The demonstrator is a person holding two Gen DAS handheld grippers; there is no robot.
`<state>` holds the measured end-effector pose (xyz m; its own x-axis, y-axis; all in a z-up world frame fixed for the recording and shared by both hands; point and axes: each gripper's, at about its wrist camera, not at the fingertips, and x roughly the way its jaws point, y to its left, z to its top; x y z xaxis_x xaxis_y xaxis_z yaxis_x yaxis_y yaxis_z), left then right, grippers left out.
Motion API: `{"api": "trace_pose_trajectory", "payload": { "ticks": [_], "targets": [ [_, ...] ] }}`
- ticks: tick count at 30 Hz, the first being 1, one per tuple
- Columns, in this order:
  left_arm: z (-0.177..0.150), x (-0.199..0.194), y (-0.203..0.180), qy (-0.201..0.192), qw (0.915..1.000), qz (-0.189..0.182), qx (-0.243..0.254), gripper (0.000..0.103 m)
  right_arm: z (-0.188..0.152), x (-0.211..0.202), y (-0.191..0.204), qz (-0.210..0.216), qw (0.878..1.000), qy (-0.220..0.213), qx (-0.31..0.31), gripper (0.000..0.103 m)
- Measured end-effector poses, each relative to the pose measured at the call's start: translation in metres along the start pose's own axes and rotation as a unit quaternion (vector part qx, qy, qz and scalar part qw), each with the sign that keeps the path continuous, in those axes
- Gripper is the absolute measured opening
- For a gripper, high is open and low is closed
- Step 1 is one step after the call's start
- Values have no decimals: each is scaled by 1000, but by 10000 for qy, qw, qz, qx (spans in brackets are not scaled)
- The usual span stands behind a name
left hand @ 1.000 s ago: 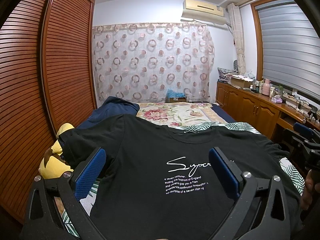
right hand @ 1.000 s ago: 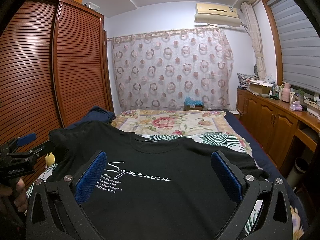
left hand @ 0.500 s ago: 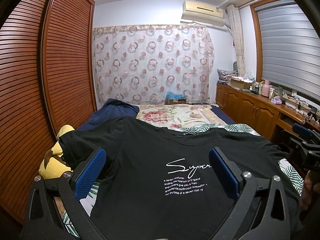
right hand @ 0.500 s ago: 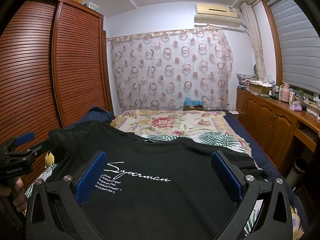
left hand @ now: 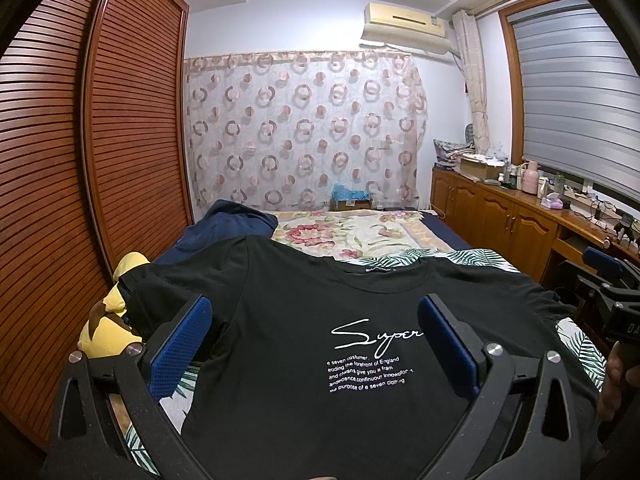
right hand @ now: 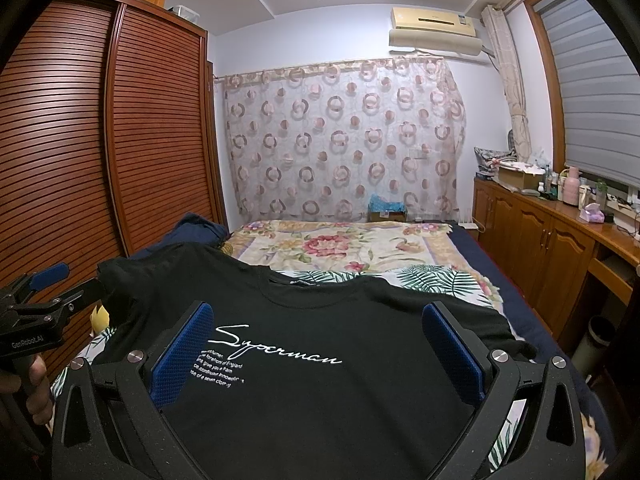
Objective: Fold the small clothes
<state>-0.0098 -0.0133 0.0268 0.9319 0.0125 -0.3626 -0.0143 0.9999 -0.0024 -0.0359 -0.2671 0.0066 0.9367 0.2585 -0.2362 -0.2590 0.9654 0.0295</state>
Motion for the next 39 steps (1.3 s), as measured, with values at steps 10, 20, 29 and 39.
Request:
{"api": "trace_pose_trajectory", "payload": {
  "ticks": [10,20,29,39],
  "targets": [
    [-2,0,0,-6,10000,3,5,103,-1,-2,-1,-9,10000,-34,7,103],
    [-2,0,0,-19,10000,5,9,103,-2,-1,0,4,10000,-36,0,103],
    [-3,0,-1,-18,10000,6,8,103,-2,0,0,38,10000,-37,-22,103],
    [1,12,13,274,9996,-37,-35,103,-1,28,9,563,9979,188,-241,103]
  ]
}}
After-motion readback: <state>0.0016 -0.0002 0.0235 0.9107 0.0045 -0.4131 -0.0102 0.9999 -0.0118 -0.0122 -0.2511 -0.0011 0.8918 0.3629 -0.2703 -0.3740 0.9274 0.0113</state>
